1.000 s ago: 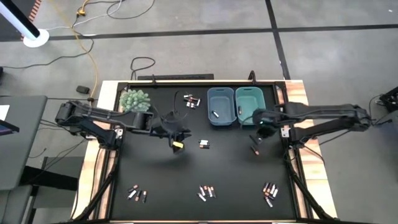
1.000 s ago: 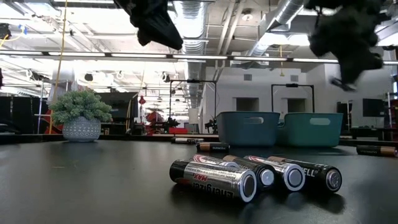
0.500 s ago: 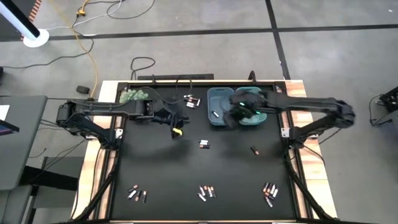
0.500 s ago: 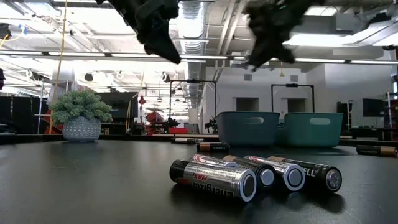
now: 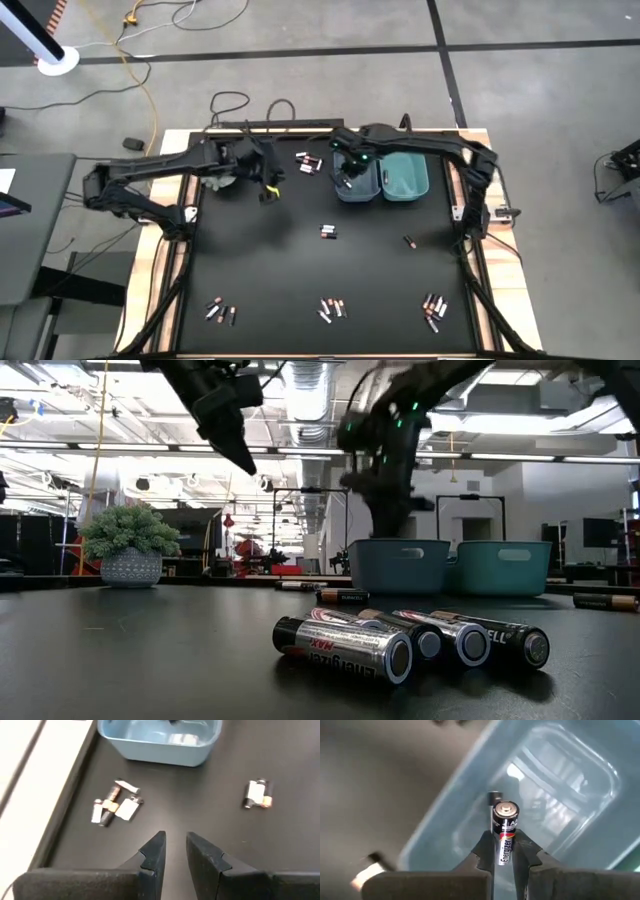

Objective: Sort batteries
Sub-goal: Put the silver battery into the blue bin

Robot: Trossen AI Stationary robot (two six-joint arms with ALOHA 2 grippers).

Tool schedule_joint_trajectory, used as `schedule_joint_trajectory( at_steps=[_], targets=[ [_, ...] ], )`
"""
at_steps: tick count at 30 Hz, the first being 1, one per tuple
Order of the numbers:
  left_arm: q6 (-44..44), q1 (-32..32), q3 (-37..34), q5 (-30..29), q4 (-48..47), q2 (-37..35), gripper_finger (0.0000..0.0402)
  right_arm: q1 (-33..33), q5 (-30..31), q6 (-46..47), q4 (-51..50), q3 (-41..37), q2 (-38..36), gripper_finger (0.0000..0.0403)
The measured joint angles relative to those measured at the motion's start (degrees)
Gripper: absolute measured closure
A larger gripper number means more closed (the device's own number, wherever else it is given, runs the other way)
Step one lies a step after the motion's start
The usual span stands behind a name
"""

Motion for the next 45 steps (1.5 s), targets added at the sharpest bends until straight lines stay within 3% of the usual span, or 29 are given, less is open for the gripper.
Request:
schedule_joint_trajectory(
  at_steps=[8, 21, 45],
  targets=[
    [3.73, 5.35, -0.23, 0.89, -0.86, -3.34, 0.0331, -2.37, -1.32, 0.13, -0.94, 0.14, 6.63, 0.0359],
    [9.86, 8.13, -0.23, 0.91, -1.13, -3.34, 0.0331, -2.29, -1.42, 0.14, 0.26, 0.16, 6.56, 0.0328],
    [7.81, 9.12, -0.23, 0.87, -1.18, -3.3, 0.0331, -2.26, -1.51, -0.47, -0.81, 0.16, 6.51, 0.0325]
  ],
)
